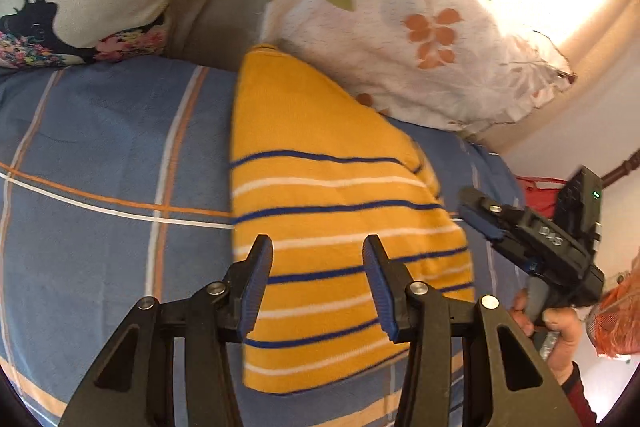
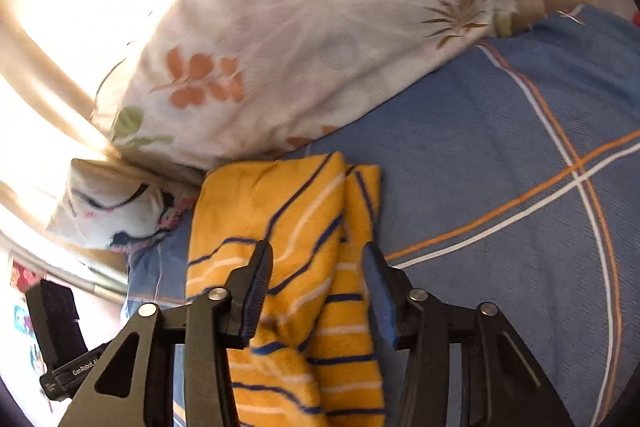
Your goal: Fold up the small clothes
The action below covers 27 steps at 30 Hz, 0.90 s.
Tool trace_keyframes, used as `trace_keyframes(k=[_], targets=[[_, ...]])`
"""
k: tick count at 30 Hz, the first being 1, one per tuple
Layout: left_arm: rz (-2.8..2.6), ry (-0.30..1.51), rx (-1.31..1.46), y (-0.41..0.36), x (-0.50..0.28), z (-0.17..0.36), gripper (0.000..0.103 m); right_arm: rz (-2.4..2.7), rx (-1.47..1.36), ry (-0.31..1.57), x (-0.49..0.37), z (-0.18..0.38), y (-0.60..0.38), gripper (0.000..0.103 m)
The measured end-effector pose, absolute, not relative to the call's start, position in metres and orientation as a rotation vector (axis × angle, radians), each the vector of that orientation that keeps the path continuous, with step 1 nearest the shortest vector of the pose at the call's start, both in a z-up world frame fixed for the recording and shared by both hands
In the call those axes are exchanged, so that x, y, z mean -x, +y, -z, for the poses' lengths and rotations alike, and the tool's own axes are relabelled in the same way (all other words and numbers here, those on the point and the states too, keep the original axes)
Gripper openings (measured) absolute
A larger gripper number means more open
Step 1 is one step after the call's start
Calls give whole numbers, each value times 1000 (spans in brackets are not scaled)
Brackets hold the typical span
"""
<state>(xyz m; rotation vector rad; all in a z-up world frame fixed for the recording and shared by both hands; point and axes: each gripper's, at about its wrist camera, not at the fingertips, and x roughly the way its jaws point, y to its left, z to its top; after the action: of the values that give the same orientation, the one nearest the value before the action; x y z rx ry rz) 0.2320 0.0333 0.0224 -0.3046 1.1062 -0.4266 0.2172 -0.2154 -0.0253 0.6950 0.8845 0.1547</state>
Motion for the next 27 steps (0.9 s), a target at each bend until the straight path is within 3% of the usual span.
trace_keyframes(k=[4,5,6,11,15,19,27], targets=[[498,1130,266,20,-225,-11,46,-131,-622,966,-241,33,-195,54],[507,1142,250,16,-224,-7,46,-138,-627,989,-249,37,-193,47],[511,1148,234,11,-222,-5,46,-146,-648,1011,-257,41,-192,21],[548,1150,192,5,-216,1,48,-131,-593,989,-259,27,-196,10],[572,1186,189,-2,-217,13,49,-25,-423,1062,-274,35,-185,10],[614,1199,185,-5,-219,19,62,30,-235,1109,-285,41,-157,11],[678,1229,233,1,-231,18,66,50,-367,962,-228,-18,-156,13]])
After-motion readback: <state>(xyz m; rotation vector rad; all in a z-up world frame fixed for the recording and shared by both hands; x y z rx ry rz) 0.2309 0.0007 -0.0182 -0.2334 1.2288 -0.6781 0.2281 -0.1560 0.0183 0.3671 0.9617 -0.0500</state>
